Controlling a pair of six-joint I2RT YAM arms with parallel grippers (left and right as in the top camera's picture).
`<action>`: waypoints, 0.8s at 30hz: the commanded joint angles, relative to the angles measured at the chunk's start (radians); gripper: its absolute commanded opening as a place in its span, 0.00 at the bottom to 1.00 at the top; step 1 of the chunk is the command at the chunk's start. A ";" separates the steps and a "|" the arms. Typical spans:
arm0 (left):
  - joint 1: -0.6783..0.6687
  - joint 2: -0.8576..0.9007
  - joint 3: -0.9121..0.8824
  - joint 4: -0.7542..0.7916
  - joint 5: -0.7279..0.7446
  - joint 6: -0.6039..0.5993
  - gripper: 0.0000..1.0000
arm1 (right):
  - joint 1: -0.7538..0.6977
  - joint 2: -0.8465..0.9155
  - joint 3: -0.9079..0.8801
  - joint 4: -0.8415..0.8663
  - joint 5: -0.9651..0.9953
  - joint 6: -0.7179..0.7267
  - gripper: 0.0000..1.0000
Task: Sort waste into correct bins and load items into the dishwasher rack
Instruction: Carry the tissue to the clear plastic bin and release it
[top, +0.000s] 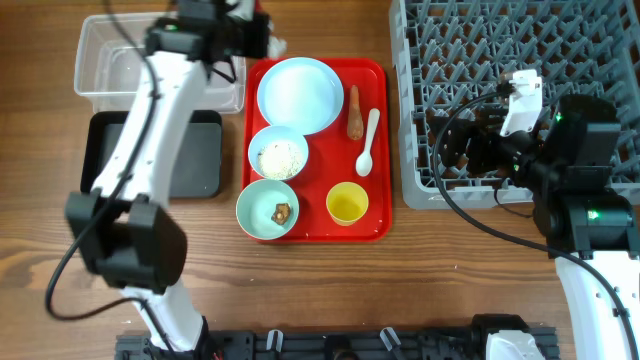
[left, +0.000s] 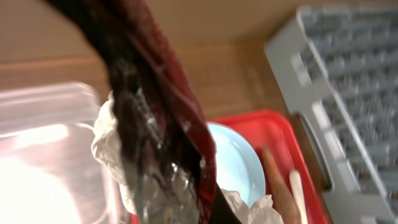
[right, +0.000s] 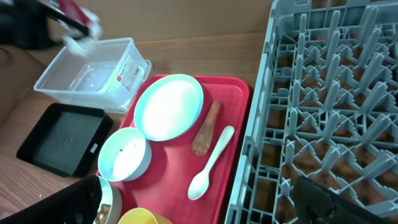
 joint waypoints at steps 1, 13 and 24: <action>0.077 0.021 0.001 0.040 -0.137 -0.053 0.04 | 0.005 0.004 0.018 0.002 -0.024 0.000 1.00; 0.190 0.182 0.001 0.059 -0.210 -0.053 1.00 | 0.005 0.004 0.018 -0.007 -0.024 0.000 1.00; 0.126 -0.101 0.002 -0.294 -0.082 0.064 1.00 | 0.005 0.004 0.018 -0.024 -0.024 -0.002 1.00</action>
